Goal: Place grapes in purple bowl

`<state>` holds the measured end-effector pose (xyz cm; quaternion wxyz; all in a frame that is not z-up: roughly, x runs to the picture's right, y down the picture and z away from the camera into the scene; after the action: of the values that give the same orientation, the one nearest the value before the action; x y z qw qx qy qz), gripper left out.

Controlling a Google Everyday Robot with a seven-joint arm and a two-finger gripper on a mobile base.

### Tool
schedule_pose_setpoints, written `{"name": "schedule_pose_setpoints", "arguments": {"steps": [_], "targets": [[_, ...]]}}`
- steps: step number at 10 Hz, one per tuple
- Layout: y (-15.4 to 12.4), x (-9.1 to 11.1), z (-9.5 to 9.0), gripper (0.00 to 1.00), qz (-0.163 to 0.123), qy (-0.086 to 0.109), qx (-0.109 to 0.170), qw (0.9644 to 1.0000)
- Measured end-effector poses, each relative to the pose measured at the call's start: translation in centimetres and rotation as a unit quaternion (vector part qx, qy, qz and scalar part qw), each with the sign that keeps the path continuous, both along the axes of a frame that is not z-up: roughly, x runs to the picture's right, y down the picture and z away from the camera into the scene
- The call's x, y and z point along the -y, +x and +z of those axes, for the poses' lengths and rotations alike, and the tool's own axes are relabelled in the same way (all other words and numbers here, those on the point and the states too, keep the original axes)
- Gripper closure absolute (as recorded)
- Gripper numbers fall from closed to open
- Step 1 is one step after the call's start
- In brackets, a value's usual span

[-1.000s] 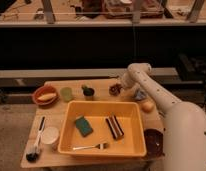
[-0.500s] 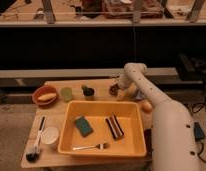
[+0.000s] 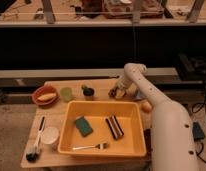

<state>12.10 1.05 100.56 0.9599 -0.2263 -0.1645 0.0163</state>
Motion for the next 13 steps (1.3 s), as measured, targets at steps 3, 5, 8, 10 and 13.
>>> {"name": "schedule_pose_setpoints", "arguments": {"steps": [3, 5, 8, 10, 13], "targets": [[0.4, 0.2, -0.4, 1.0, -0.006, 0.001, -0.006, 1.0], [0.7, 1.7, -2.2, 1.0, -0.012, 0.005, -0.011, 0.9998], [2.7, 5.9, -8.3, 1.0, -0.017, 0.03, -0.018, 0.9992], [4.3, 8.6, -12.6, 1.0, -0.021, 0.049, -0.026, 0.9982], [8.9, 12.1, -19.6, 1.0, -0.017, 0.066, -0.057, 0.996]]}}
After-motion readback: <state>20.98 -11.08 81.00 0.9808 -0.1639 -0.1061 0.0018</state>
